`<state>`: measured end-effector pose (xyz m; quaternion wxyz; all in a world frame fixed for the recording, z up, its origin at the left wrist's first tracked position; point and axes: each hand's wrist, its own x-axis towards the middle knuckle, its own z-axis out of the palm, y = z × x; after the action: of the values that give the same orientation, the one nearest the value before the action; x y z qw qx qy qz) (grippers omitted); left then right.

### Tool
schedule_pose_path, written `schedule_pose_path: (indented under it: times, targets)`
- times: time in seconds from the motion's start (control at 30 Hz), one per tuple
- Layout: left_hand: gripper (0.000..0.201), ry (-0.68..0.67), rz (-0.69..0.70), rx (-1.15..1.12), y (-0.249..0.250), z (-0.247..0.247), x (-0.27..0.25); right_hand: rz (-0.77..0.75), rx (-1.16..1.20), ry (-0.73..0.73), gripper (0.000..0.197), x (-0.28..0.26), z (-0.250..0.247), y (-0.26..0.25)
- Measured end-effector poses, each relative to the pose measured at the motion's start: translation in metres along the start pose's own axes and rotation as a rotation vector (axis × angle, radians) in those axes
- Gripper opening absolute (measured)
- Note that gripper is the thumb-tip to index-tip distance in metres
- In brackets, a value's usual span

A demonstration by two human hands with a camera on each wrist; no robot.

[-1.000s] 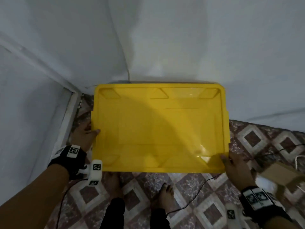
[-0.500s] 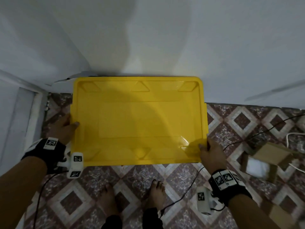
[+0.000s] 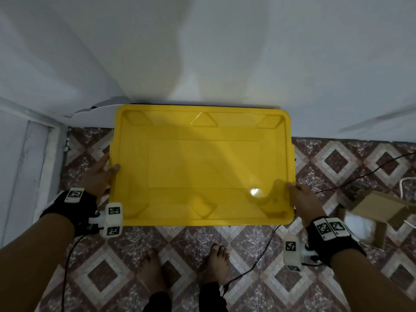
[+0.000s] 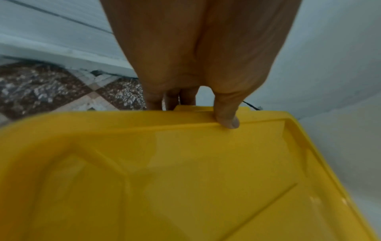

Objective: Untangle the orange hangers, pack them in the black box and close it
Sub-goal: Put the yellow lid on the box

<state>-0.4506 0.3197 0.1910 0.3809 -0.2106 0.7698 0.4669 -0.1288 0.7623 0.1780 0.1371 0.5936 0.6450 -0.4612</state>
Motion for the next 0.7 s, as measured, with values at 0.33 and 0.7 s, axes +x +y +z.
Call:
schedule_pose_path:
  times: [0.33,0.7]
  targets:
    - [0.063,0.187,0.006,0.162,-0.024,-0.013,-0.014,0.016,0.076,-0.152,0.044,-0.036,0.009,-0.009]
    - [0.059,0.247,-0.063,0.161,-0.023,-0.01,-0.012,-0.015,0.293,-0.077,0.038,-0.031,0.014,-0.013]
